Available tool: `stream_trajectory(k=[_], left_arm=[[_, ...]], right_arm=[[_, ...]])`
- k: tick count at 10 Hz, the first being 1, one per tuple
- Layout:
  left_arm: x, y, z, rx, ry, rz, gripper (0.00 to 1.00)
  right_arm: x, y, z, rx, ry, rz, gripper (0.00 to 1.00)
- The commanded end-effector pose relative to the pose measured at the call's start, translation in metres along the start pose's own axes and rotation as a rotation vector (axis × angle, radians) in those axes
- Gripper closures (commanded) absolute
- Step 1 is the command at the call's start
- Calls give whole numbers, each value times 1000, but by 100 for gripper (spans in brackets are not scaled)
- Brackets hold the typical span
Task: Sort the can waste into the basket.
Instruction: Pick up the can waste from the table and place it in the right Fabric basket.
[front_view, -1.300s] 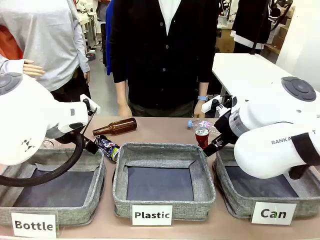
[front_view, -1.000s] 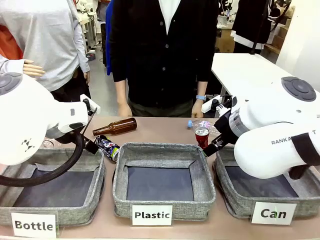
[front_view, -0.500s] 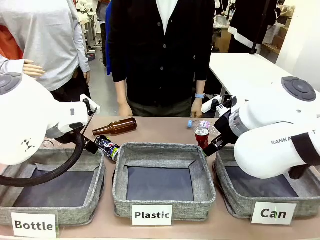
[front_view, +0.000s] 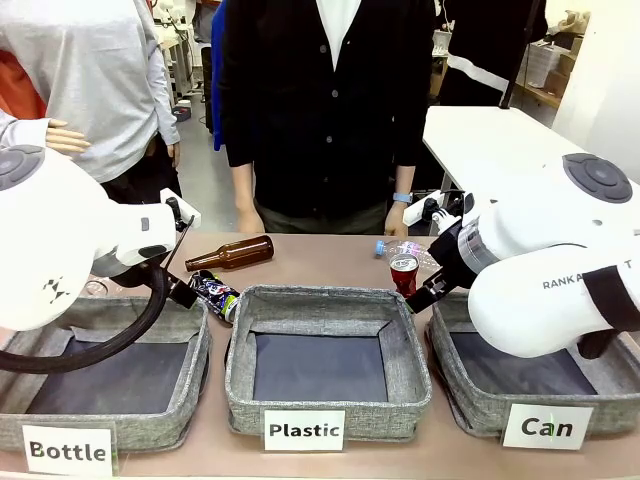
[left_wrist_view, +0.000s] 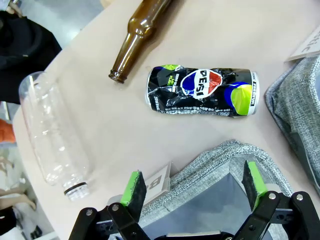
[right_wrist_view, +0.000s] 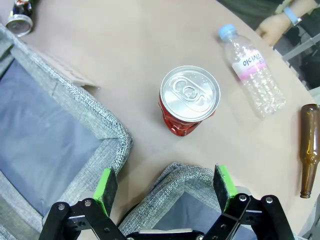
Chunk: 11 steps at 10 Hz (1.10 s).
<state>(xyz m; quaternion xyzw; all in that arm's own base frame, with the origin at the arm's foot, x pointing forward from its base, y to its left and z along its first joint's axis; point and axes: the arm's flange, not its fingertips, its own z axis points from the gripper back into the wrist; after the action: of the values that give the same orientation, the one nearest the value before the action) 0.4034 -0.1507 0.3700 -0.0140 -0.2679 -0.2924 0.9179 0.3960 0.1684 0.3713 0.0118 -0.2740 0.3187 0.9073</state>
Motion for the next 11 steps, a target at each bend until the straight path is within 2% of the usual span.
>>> stream_trajectory(k=[1, 3, 4, 5, 6, 7, 9, 11], left_arm=[[0, 0, 0, 0, 0, -1, 0], [0, 0, 0, 0, 0, -1, 0], [0, 0, 0, 0, 0, 0, 0], [-1, -2, 29, -49, -27, 4, 0], [-6, -1, 61, -66, -55, 42, 0], [-12, -7, 101, -147, -83, 56, 0], [-43, 16, 152, -244, -169, 130, 0], [-94, 72, 193, -370, -245, 197, 0]], right_arm=[[0, 0, 0, 0, 0, -1, 0], [0, 0, 0, 0, 0, 0, 0], [1, -2, 19, 29, 12, 1, 0], [-1, -6, 46, 65, -8, 2, 0], [-4, -12, 75, 85, -31, -46, 0], [-11, -20, 107, 130, -33, -105, 0], [-34, -47, 153, 268, -82, -165, 0], [-73, -95, 183, 350, -170, -272, 0]])
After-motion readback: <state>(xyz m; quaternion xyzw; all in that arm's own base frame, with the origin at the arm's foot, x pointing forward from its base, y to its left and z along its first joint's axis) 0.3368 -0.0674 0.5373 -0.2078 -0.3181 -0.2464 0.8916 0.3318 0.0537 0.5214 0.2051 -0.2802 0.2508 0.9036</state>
